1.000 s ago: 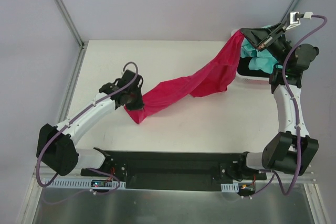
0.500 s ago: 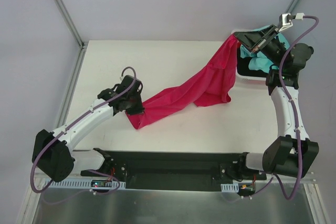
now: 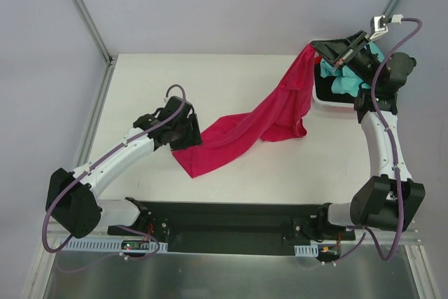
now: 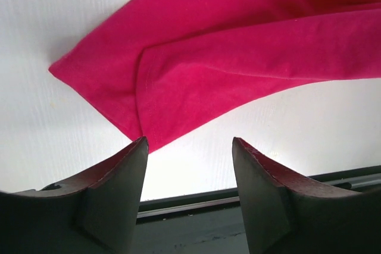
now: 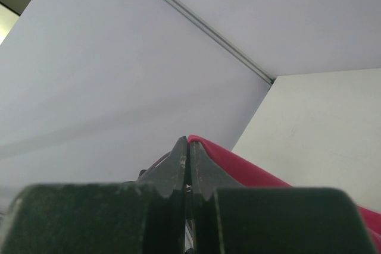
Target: Fold and stack the t-shirts
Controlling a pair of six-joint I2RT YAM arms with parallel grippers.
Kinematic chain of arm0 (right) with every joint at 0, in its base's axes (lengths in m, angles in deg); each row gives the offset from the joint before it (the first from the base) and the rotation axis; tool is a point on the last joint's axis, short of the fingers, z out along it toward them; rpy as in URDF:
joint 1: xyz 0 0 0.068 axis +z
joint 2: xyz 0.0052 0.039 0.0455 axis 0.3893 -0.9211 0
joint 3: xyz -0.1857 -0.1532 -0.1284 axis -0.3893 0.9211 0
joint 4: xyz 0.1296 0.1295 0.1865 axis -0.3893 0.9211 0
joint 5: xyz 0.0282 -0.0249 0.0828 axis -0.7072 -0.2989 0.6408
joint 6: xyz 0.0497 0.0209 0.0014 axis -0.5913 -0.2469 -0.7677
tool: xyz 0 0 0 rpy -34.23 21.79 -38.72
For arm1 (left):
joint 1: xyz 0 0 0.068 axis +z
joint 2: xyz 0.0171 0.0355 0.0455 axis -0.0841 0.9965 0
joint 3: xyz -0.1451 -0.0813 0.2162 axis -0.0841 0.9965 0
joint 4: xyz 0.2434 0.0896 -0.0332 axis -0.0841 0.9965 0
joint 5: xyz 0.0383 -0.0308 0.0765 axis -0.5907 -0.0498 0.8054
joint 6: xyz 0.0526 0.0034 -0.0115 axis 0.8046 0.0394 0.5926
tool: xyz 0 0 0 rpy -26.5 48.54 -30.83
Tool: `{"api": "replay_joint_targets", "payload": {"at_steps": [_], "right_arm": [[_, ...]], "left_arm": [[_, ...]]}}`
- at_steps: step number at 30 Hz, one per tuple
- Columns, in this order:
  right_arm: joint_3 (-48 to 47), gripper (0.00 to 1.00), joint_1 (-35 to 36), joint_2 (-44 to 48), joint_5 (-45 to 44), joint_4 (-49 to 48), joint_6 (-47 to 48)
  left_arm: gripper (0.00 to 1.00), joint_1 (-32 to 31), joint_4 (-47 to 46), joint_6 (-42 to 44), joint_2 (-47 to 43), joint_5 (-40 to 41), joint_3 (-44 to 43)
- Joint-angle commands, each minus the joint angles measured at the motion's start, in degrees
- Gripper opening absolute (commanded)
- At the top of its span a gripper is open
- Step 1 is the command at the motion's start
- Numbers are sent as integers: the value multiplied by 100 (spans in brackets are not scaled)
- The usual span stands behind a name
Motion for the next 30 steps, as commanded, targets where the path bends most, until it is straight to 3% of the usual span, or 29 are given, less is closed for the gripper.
{"api": "replay_joint_targets", "payload": {"at_steps": [1,6,12,18,23,30], "right_arm": [[-454,1,32,-42,-81,-205,63],[-454,1,49,46,25,-231,-59],[20,1,49,572,209,-776,-517],[319,1,49,1275,394,-777,-570],[188,1,67,1470,385,-759,-631],[12,1,111,1286,271,-767,-728]], "left_arm": [[58,-25,46,78,149,291,-384],[54,-25,-42,113,710,537,-473],[47,-16,-1166,236,1737,125,-393],[43,-25,-1510,430,2653,-77,-964],[41,-34,-1642,386,2970,-314,-1158],[34,-183,-1773,140,2830,-341,-763]]}}
